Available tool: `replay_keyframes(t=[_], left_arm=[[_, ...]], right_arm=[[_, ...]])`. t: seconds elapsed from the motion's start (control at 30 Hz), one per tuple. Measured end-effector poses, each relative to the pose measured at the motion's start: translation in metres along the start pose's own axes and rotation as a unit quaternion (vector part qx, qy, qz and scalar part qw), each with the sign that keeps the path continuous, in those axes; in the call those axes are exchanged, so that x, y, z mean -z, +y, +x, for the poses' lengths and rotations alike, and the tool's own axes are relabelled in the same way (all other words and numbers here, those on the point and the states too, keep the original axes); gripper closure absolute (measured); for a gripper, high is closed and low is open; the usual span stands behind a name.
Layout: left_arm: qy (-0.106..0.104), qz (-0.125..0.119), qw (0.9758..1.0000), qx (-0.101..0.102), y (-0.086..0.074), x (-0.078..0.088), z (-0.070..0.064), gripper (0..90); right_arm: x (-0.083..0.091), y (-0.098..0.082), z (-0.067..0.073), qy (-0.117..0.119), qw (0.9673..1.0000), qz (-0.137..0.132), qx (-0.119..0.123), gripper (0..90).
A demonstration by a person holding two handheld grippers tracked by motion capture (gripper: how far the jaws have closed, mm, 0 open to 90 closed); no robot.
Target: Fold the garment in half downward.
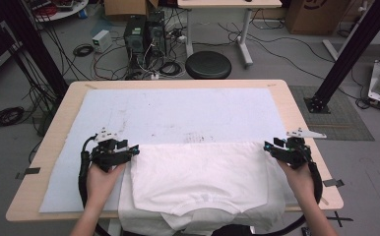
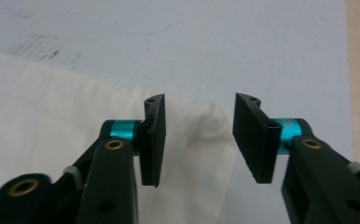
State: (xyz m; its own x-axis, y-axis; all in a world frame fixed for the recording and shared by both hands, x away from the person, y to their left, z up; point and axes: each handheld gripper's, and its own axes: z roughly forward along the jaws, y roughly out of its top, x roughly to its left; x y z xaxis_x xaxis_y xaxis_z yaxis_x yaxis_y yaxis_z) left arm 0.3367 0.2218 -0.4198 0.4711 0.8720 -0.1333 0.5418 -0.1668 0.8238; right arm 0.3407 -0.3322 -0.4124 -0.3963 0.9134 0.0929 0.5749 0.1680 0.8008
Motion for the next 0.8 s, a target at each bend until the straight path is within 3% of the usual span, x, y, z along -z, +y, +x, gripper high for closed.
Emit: replay_keyframes(t=[0.17, 0.3, 0.4, 0.53, 0.63, 0.67, 0.7, 0.77, 0.8], left_arm=[[0.021, 0.026, 0.9994, -0.003, 0.001, -0.023, 0.008, 44.2], [0.016, 0.050, 0.9986, 0.010, -0.004, -0.034, 0.014, 44.2], [0.012, 0.047, 0.9986, 0.020, -0.006, -0.034, 0.016, 44.2], [0.008, 0.037, 0.9990, 0.021, -0.008, -0.030, 0.015, 43.4], [0.001, 0.045, 0.9985, 0.032, -0.011, -0.034, 0.015, 43.3], [0.002, 0.044, 0.9986, 0.031, -0.012, -0.033, 0.015, 44.6], [-0.003, 0.044, 0.9985, 0.032, -0.013, -0.032, 0.015, 48.7], [-0.032, 0.041, 0.9977, 0.042, -0.016, -0.031, 0.014, 68.8], [-0.030, 0.039, 0.9980, 0.039, -0.016, -0.030, 0.013, 72.7]], right_arm=[[-0.030, 0.008, -0.006, -0.011, 0.9997, 0.021, -0.012, 47.3], [-0.042, 0.005, -0.011, -0.016, 0.9988, 0.042, -0.017, 47.8], [-0.046, 0.001, -0.013, -0.012, 0.9983, 0.052, -0.023, 47.5], [-0.040, 0.002, -0.012, 0.001, 0.9992, 0.029, -0.028, 45.7], [-0.046, -0.001, -0.011, 0.021, 0.9977, 0.059, -0.027, 46.2], [-0.047, -0.003, -0.010, 0.023, 0.9974, 0.063, -0.026, 48.4], [-0.047, -0.005, -0.008, 0.025, 0.9976, 0.061, -0.018, 61.0], [-0.044, -0.008, -0.007, 0.031, 0.9977, 0.061, -0.008, 70.5], [-0.043, -0.008, -0.006, 0.036, 0.9974, 0.062, -0.003, 76.6]])
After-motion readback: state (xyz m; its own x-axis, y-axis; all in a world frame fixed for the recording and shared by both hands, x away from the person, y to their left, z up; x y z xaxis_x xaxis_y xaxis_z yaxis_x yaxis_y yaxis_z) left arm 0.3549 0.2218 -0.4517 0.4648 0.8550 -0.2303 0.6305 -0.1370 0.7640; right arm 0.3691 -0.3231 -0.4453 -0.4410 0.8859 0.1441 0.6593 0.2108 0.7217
